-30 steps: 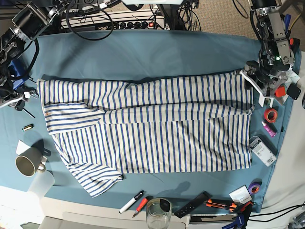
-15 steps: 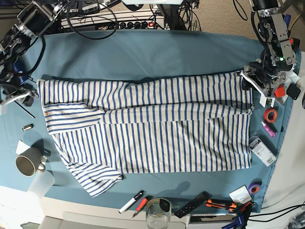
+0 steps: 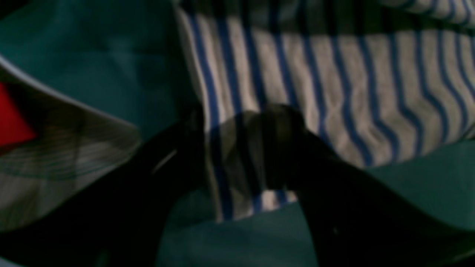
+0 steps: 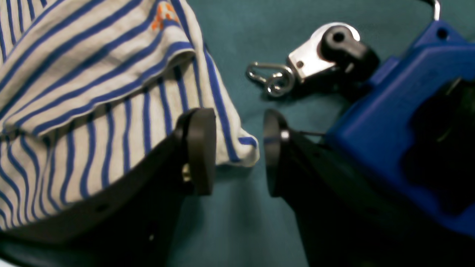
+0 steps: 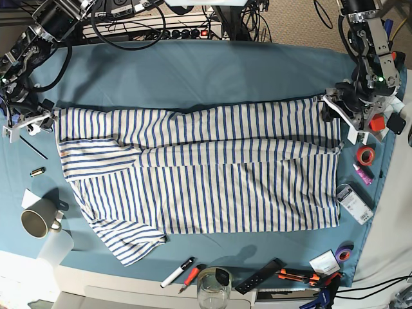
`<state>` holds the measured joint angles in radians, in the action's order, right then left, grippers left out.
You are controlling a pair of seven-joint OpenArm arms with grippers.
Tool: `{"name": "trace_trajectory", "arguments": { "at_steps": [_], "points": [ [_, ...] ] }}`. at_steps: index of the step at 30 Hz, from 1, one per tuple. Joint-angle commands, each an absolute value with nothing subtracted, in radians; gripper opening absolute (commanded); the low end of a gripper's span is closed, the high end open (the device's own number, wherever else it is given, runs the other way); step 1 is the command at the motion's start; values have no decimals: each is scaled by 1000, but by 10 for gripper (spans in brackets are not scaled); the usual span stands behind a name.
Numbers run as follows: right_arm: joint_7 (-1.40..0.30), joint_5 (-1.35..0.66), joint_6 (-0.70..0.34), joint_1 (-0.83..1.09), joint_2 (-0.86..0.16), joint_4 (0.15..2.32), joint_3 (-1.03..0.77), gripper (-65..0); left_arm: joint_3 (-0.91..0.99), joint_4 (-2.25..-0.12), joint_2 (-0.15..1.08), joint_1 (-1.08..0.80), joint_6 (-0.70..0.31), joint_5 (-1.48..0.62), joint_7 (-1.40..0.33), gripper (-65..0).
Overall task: Fold the T-shirt properly
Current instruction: 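Grasp the folded edge with both grippers and drag it back toward the collar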
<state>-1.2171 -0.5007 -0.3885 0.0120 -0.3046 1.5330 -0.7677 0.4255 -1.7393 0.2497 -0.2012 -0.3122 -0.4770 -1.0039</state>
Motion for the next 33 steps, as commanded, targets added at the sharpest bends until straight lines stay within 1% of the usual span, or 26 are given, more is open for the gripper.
{"name": "trace_trajectory", "arguments": {
  "at_steps": [1, 3, 6, 9, 12, 13, 14, 15, 16, 18, 20, 21, 26, 33],
  "points": [
    [-1200, -508, -388, 2, -324, 1515, -772, -433, 422, -1743, 253, -202, -319, -484, -1040, -397],
    [-1177, -508, -391, 3, -324, 1455, -772, -433, 422, -1743, 252, -202, -319, -484, -1040, -397],
    [-1170, -516, -435, 2, -324, 1384, -772, -433, 422, -1743, 253, -202, -319, -484, -1040, -397],
    [-1173, -532, -457, 3, -324, 1349, -772, -433, 422, -1743, 252, -202, -319, -484, -1040, -397],
    [-1174, -534, -456, 2, -325, 1346, -772, -434, 422, -1743, 252, -201, -319, -485, -1040, -397],
    [-1174, -535, -456, 2, -325, 1346, -772, -442, 422, -1743, 252, -201, -319, -484, -1040, -397],
    [-1177, -535, -456, 2, -325, 1346, -772, -465, 422, -1743, 252, -202, -319, -484, -1040, -397],
    [-1184, -535, -456, 2, -325, 1346, -772, -506, 422, -1743, 252, -202, -319, -484, -1040, -401],
    [-1193, -535, -456, 2, -325, 1346, -772, -557, 422, -1743, 253, -202, -319, -484, -1040, -424],
    [-1211, -535, -456, 3, -325, 1346, -772, -647, 422, -1743, 252, -202, -319, -484, -1040, -510],
    [-1235, -535, -456, 2, -325, 1347, -772, -650, 422, -1743, 252, -202, -318, -484, -1040, -632],
    [-1250, -535, -456, 3, -327, 1348, -772, -650, 422, -1743, 252, -202, -318, -484, -1042, -650],
    [-1307, -535, -455, 3, -333, 1397, -774, -650, 422, -1745, 253, -199, -310, -479, -1078, -650],
    [-1343, -549, -444, 7, -333, 1597, -774, -650, 422, -1802, 253, -200, -310, -479, -1137, -650]
  ]
}}
